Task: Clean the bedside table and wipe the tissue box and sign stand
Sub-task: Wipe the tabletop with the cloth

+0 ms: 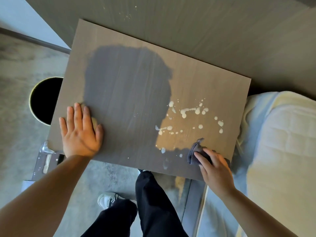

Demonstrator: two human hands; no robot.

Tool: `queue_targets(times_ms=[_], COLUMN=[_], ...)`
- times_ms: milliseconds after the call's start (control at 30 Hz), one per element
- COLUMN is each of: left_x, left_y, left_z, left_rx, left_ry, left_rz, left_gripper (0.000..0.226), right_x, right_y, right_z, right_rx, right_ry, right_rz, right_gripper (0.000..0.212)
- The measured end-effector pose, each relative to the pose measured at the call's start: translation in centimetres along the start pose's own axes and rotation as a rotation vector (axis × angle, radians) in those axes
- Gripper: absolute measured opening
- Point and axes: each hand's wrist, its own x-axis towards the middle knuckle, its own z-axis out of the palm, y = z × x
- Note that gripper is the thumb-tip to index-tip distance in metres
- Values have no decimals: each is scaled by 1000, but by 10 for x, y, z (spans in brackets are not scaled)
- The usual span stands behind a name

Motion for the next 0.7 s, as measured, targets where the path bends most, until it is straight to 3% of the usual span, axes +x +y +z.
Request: queue_targets(times_ms=[133, 233, 333, 433, 533, 700], left_x=[0, 0, 0, -1, -1, -2], left_y=[1, 2, 2, 0, -2, -1], left_z=[-2, -4, -4, 0, 4, 7], left_rx=[-4, -9, -10, 3, 14, -1], left_ry=[3, -3, 11, 29, 47, 63], left_rz=[-16, -14, -8, -6, 11, 18], left_gripper=[67, 68, 68, 67, 67, 67], right_x=[60, 142, 234, 299, 314, 300], right_y=[-27, -52, -55, -47, -44, -55], right_z=[-33, -61, -74, -68, -50, -39], right_rx=[289, 374, 270, 70, -41, 43], right_ry=[29, 135, 219, 159, 90, 96], right_rz=[90, 85, -54, -140, -158, -132], right_gripper=[33, 35, 35, 39, 43, 44])
